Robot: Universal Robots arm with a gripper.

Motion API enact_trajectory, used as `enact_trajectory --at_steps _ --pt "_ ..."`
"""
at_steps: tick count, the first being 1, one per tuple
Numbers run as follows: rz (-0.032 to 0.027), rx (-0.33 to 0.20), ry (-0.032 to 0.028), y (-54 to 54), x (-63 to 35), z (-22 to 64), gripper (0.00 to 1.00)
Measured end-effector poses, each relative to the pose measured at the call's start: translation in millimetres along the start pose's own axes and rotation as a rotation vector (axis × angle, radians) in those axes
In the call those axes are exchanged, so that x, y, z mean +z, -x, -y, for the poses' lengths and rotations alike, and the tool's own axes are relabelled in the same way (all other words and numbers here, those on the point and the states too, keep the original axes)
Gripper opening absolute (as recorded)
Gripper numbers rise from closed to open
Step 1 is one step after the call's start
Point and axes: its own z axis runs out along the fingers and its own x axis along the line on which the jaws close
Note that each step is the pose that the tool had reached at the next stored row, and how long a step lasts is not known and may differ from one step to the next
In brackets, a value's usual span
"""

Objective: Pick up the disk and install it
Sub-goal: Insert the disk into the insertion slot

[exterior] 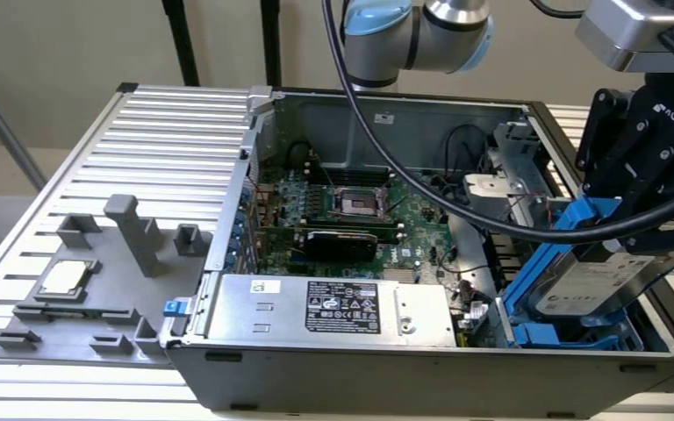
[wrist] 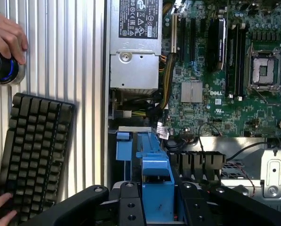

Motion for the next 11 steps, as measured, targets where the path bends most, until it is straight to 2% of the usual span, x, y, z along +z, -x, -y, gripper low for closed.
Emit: enact_trajectory --at_steps 11 --pt "-0.0001 0.0 0.0 0.0 1.2 0.0 0.33"
